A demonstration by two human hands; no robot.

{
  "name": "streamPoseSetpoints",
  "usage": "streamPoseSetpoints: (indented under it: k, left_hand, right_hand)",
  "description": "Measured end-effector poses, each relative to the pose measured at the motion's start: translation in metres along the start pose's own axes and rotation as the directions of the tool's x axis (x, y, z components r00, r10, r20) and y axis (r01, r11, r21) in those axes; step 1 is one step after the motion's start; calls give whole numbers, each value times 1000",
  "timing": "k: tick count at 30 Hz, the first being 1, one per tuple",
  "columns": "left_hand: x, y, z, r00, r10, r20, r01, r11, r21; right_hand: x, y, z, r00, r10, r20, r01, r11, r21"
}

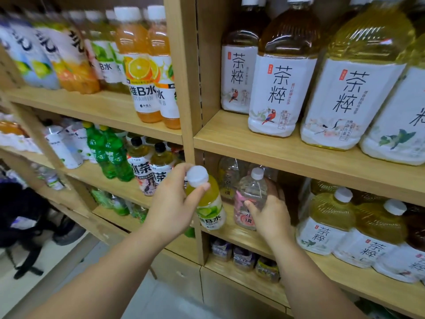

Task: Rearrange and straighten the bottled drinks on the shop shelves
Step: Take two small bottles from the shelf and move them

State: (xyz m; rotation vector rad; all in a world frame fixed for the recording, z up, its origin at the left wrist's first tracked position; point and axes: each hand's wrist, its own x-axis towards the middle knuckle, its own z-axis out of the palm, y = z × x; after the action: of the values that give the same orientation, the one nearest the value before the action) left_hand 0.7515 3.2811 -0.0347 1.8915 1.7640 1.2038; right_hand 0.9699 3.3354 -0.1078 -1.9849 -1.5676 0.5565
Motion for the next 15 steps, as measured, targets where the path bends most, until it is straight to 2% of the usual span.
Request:
streamPoseSetpoints:
  k: [3,6,8,11,13,15]
  left_hand:
    - [0,2,-30,999,-19,-38,15,996,-88]
    - [1,3,-53,998,-26,-63,16,989,-146]
    - [1,2,-65,997,-23,-73,9,983,-183]
    - [5,-1,-82,997,12,-73,-30,966,-256]
    - [12,-4,-97,998,15,-61,-35,939,-343]
    - [19,-10,-115,997,41,-62,-63,911,-409]
  right_hand:
    - [-19,-13,11,987,-13,-162,18,999,28]
    - [-51,-42,17,951,-134,-279,214,936,280]
    - [-67,-64,18,935,-272,-226,344,847,406]
    - [-77,-96,16,876,-476,-76,462,787,409]
    - [-79,-118,15,851,-524,-33,492,775,397]
    - [-84,-142,16,839,-542,-48,518,767,379]
